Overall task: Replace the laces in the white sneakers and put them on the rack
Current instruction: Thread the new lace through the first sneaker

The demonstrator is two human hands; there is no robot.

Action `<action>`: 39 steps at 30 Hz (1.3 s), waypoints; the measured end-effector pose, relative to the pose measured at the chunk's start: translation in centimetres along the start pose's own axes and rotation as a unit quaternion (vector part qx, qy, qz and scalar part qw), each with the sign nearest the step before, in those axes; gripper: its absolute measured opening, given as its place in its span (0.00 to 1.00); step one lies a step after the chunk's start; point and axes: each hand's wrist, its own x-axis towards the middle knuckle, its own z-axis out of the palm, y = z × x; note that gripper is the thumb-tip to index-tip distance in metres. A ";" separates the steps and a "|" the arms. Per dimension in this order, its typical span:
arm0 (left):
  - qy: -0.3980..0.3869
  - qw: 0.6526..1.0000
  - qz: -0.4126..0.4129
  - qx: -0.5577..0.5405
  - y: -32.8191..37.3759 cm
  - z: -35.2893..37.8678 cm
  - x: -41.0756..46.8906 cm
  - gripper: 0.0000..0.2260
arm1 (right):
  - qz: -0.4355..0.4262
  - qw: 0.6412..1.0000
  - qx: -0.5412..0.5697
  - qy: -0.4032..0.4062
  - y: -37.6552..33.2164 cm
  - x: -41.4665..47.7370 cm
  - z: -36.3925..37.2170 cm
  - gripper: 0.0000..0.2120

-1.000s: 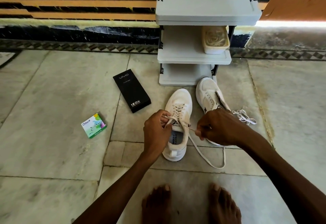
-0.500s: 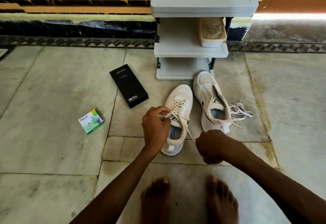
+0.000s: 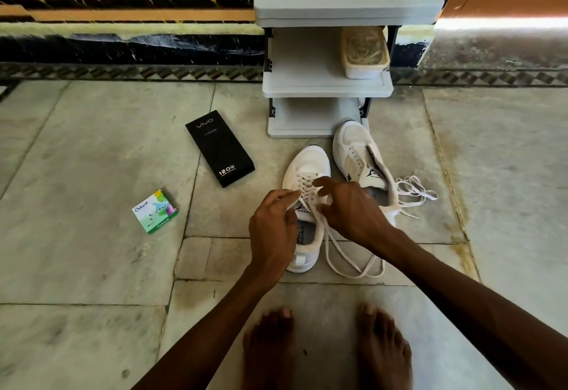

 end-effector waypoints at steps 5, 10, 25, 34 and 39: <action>-0.043 0.998 -0.008 0.033 0.1 -0.1 0.1 0.19 | -0.019 1.000 0.005 -0.005 -0.4 0.8 0.8 0.14; -0.092 0.994 0.066 0.000 -0.2 -0.1 1.1 0.15 | 0.037 0.986 0.152 -0.054 -1.4 0.5 -2.5 0.10; -0.020 0.978 0.022 -0.208 4.8 -4.8 5.3 0.05 | 0.060 0.959 0.244 -0.135 -1.6 -1.9 -9.8 0.03; -0.056 0.958 -0.001 -0.282 4.4 -4.8 5.1 0.15 | 0.017 0.985 0.152 -0.081 -1.2 -2.1 -5.9 0.08; -0.164 0.941 -0.103 -0.278 3.4 -3.1 2.3 0.07 | 0.079 0.893 0.438 0.066 -2.0 -1.4 -5.5 0.02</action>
